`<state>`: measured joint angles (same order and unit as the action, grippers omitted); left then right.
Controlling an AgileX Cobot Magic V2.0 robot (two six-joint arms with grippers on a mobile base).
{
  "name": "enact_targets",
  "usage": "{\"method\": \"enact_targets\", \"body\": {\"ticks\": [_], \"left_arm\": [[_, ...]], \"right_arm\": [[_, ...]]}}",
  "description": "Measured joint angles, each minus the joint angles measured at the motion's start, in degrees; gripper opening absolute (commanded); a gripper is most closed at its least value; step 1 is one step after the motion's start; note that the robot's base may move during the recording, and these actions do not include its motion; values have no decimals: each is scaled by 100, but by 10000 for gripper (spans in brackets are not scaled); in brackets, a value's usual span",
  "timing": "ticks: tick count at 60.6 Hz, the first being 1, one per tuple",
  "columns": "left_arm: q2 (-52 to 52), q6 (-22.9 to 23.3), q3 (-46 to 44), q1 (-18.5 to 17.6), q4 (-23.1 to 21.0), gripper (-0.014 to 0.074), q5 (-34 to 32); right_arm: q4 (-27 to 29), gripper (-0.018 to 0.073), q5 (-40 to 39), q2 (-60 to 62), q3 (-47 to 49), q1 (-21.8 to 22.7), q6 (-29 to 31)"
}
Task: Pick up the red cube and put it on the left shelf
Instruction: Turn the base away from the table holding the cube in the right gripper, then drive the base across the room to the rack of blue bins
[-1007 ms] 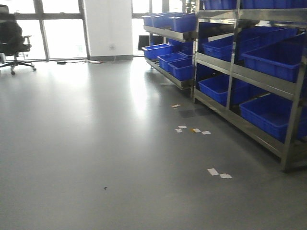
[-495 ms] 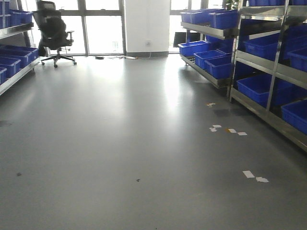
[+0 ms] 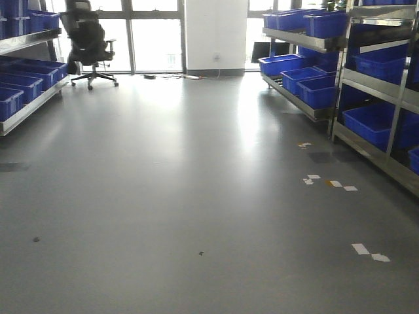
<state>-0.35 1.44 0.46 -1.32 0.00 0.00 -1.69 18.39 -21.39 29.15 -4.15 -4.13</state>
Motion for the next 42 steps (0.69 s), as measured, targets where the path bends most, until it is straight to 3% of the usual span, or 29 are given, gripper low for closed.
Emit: {"method": "enact_targets", "body": {"ticks": [42], "left_arm": [[0,0,0,0,0,102,0]], "right_arm": [[0,53,0,0,0,0,0]]}}
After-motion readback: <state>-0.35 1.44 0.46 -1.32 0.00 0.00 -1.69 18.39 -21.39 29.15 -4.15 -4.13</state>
